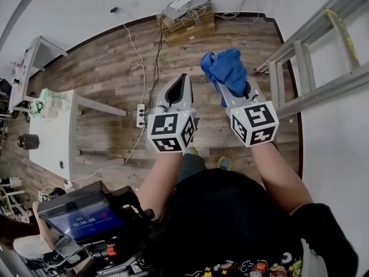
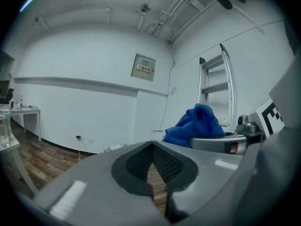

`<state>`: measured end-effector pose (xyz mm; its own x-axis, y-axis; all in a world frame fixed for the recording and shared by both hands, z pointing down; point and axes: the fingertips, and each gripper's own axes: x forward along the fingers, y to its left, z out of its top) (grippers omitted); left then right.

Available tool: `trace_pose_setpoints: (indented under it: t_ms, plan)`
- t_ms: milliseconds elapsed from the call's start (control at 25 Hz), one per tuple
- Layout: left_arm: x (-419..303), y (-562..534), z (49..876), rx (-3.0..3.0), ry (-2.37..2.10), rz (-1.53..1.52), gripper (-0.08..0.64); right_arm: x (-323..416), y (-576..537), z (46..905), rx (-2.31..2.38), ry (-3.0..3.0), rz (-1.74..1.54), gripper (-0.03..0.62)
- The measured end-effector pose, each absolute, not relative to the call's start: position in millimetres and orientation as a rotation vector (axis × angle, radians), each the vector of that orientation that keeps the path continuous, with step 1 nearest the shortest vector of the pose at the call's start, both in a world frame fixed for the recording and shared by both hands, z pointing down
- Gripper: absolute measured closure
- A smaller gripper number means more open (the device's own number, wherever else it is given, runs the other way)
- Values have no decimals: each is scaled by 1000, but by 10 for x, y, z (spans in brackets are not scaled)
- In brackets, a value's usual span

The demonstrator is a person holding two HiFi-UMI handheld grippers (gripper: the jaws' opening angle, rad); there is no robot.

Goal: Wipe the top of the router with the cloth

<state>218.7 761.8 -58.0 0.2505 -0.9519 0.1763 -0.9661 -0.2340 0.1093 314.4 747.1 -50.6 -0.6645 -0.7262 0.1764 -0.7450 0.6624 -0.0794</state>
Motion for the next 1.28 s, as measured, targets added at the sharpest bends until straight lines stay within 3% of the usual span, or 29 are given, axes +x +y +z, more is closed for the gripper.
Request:
trace_pose_setpoints:
  t_ms: [400, 720, 1000, 1280]
  plan:
    - [1472, 5937, -276, 2325, -1747, 109, 560, 2430, 5878, -153, 1222, -2714, 287, 483]
    - [744, 4014, -609, 2446, -1621, 110, 560, 1780, 4132, -353, 1384, -2635, 306, 483]
    - [424, 3190, -577, 2441, -1606, 116, 560, 1319, 3260, -303, 1340, -2634, 317, 483]
    - [152, 1973, -107, 2402, -1622, 175, 560, 924, 2031, 227, 1236, -2650, 367, 485]
